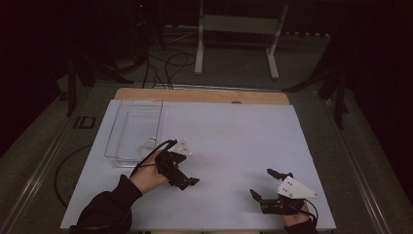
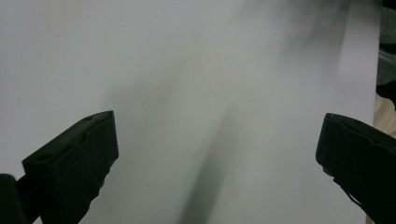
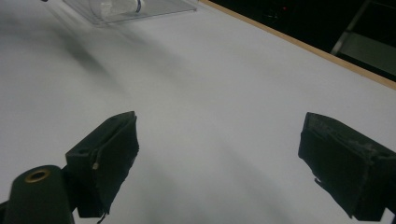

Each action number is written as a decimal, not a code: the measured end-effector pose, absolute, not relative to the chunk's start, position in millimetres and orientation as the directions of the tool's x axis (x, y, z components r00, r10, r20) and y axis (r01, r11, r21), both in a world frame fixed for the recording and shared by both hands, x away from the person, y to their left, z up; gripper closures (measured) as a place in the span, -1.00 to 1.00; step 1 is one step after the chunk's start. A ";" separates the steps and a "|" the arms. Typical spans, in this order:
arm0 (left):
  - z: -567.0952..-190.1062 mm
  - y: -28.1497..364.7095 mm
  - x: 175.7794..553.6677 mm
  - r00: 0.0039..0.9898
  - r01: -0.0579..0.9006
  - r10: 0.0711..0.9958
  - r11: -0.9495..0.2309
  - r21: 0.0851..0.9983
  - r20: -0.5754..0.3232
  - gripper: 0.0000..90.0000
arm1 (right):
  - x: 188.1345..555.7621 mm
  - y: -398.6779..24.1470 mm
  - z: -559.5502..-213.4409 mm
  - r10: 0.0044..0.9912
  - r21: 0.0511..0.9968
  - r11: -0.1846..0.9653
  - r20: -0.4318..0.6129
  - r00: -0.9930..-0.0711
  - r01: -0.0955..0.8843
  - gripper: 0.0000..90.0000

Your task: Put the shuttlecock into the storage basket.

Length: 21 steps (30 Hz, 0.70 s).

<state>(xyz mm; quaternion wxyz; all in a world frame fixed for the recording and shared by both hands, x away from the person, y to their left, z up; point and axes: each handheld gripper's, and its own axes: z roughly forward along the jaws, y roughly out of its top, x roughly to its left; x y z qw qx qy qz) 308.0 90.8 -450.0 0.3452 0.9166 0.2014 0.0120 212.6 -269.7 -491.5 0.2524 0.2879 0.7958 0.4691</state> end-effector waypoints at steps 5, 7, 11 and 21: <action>-455.0 92.0 301.1 0.922 0.354 0.370 -0.692 0.630 -0.111 -1.00 | 212.8 -269.2 -491.6 0.695 0.893 0.393 -0.132 -0.707 0.219 -0.74; -457.3 92.9 298.6 0.926 0.344 0.363 -0.701 0.625 -0.102 -1.00 | 212.8 -269.2 -491.5 0.694 0.893 0.394 -0.133 -0.707 0.219 -0.74; -467.4 91.0 292.6 0.927 0.346 0.361 -0.721 0.601 -0.101 -1.00 | 212.8 -269.0 -491.6 0.696 0.893 0.392 -0.130 -0.706 0.222 -0.74; -475.8 104.4 283.6 0.922 0.359 0.369 -0.694 0.625 -0.120 -1.00 | 212.6 -269.2 -491.3 0.697 0.893 0.391 -0.130 -0.705 0.222 -0.74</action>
